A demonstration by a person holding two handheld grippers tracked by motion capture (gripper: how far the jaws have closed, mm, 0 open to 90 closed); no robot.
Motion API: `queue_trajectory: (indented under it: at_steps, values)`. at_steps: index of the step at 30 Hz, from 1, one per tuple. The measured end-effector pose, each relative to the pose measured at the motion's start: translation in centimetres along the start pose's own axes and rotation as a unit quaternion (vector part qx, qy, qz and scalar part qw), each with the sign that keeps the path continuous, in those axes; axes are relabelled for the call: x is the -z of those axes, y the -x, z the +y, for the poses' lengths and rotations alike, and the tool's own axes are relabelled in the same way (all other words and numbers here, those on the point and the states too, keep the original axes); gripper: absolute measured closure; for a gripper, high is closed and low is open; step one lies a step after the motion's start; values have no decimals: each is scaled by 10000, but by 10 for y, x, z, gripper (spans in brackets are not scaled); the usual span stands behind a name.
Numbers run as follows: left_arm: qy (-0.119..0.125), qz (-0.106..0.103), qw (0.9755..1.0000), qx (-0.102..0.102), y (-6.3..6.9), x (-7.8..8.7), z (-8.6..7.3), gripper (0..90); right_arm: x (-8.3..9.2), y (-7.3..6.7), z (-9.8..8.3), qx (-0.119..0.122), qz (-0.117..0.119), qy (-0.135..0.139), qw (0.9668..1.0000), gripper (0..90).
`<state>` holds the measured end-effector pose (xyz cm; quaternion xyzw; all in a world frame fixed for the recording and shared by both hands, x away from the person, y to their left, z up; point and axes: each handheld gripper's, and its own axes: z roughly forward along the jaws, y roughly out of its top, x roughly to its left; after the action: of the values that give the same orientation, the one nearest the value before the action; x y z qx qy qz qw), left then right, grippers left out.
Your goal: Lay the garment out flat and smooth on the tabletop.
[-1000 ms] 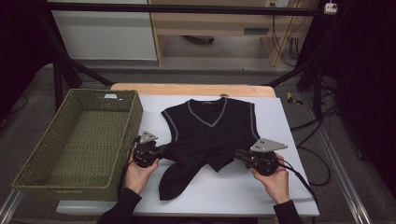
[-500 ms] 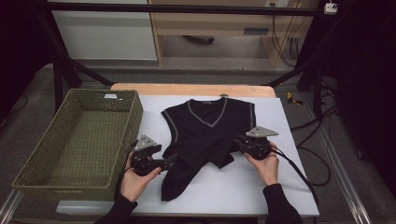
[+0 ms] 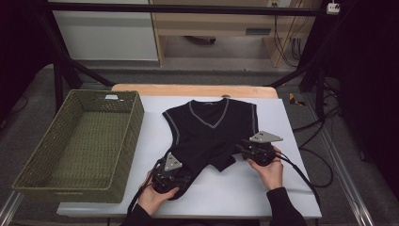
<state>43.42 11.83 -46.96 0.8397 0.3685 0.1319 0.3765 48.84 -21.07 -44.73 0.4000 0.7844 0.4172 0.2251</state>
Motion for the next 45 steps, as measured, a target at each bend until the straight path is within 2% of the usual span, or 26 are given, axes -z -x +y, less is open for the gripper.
queue_trajectory:
  at_steps: [3, 5, 7, 10, 12, 16, 19, 20, 22, 23, 25, 29, 31, 33, 35, 36, 38, 41, 42, 45]
  values:
    - [-49, -37, 9999, 145, -7, -4, -2, 663, 2, -1, -1, 12, 42, 1, 10000, 609]
    - [-51, -131, 9995, 268, -12, -6, -3, 685, 4, -3, -1, -2, 102, -7, 9999, 565]
    - [-60, -191, 9993, 309, -14, -6, -3, 700, 8, -5, -2, 26, 168, -23, 9999, 525]
    - [-78, -214, 9994, 271, -15, -6, -3, 699, 14, -9, -4, 50, 202, -80, 9998, 467]
    - [-129, -224, 9995, 163, -15, -6, -3, 693, 17, -12, -6, 86, 245, -72, 9996, 426]
    - [-78, -249, 9996, 133, -15, -6, -4, 692, 30, -21, -9, 17, 412, 113, 9991, 344]
    - [-55, -187, 9998, 86, -14, -6, -5, 689, 38, -34, -9, -51, 523, 226, 9984, 284]
    - [-52, -169, 9998, 71, -13, -6, -5, 688, 39, -42, -11, -54, 588, 229, 9980, 257]
    - [-54, -126, 9999, 25, -12, -6, -5, 687, 36, -56, -15, -27, 803, 81, 9967, 240]
    - [-54, -109, 9999, 22, -11, -6, -5, 686, 32, -63, -18, -72, 893, 36, 9960, 250]
    - [-54, -104, 9999, 23, -11, -6, -5, 686, 24, -73, -22, -9, 1014, -41, 9948, 277]
    - [-53, -58, 10000, 43, -10, -6, -5, 687, 0, -89, -20, 213, 892, -196, 9956, 333]
    - [-71, -61, 9999, 44, -10, -6, -4, 690, -13, -91, -21, 409, 823, -436, 9948, 454]
    - [-111, -116, 9998, 110, -11, -5, -3, 692, -18, -91, -24, 582, 707, -638, 9937, 574]
    - [-143, -184, 9995, 198, -13, -2, -1, 705, -11, -88, -21, 782, 656, -670, 9925, 753]
    - [-127, -209, 9994, 233, -14, 0, -1, 714, -5, -86, -18, 816, 621, -609, 9929, 799]
    - [-35, -382, 9986, 368, -17, 10, 1, 736, 11, -81, -10, 722, 650, -460, 9942, 827]
    - [250, -520, 9971, 489, -21, 29, 5, 749, 36, -71, 2, 650, 637, -203, 9956, 833]
    - [312, -540, 9967, 519, -23, 33, 7, 751, 47, -66, 7, 577, 675, -73, 9960, 834]
    - [532, -476, 9952, 663, -32, 46, 11, 753, 66, -51, 20, 326, 735, 209, 9965, 833]
